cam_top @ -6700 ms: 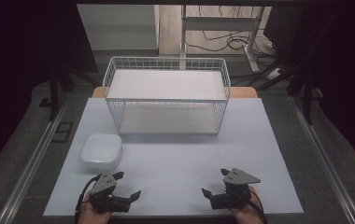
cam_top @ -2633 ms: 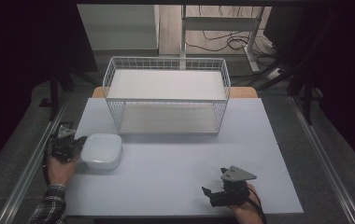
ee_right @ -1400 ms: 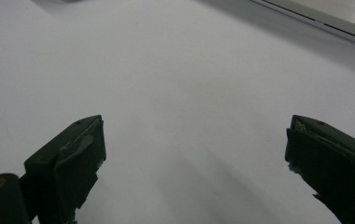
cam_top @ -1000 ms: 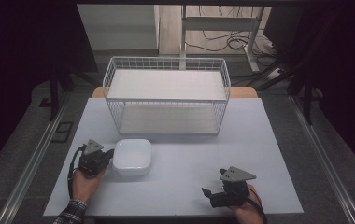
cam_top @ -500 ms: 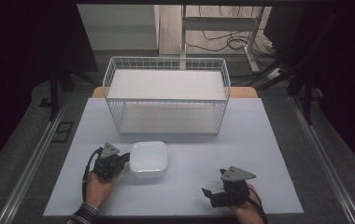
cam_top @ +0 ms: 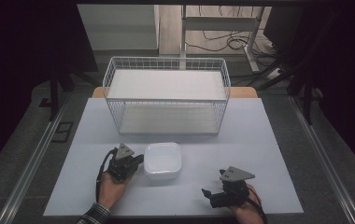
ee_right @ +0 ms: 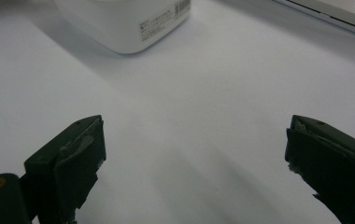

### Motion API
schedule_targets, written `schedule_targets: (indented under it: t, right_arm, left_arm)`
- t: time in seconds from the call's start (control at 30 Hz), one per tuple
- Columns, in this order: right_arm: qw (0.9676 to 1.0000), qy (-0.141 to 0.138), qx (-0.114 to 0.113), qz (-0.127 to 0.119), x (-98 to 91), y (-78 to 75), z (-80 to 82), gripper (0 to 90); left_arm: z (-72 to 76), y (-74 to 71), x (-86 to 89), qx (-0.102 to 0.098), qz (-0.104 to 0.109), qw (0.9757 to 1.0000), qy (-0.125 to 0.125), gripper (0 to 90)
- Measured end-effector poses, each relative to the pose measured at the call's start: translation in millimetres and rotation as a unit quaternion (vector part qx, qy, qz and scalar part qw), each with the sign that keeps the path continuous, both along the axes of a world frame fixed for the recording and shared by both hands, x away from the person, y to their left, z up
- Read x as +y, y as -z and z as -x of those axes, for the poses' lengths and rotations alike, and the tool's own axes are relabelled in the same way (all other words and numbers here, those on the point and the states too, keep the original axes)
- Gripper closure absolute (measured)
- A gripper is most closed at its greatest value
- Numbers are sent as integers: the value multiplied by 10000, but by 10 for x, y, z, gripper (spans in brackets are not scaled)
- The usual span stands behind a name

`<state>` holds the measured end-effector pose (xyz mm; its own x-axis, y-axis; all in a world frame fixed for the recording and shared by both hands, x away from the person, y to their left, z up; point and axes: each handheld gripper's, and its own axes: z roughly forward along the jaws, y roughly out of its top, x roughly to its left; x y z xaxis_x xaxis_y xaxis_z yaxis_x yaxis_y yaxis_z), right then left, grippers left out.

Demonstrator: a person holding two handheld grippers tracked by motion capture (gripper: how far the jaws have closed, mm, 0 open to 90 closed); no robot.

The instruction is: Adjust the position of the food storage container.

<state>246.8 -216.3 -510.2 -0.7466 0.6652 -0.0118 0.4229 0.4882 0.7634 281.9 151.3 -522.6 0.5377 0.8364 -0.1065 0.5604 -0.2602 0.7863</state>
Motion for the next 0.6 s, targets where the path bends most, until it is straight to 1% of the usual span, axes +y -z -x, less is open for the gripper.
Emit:
schedule_targets:
  t: [0.2,0.3,0.4,0.47,0.53,0.6]
  right_arm:
    - [10000,-19,3,26,5,3,3,51]
    - [10000,-28,8,38,6,4,5,51]
    - [10000,-27,14,36,1,2,8,51]
    - [10000,-29,7,42,0,2,10,51]
    - [10000,-32,3,41,2,0,14,51]
    - [10000,-40,-9,46,1,-1,18,51]
  left_arm:
    - [-42,10,-132,-85,-32,9999,104,899]
    - [-67,10,-153,-114,-56,9998,122,899]
    - [-56,-14,-119,-169,-70,9998,102,898]
    - [-28,-51,-76,-249,-59,9997,49,887]
    - [14,-92,-9,-305,-34,9995,-2,838]
    - [70,-130,72,-358,-4,9994,-23,770]
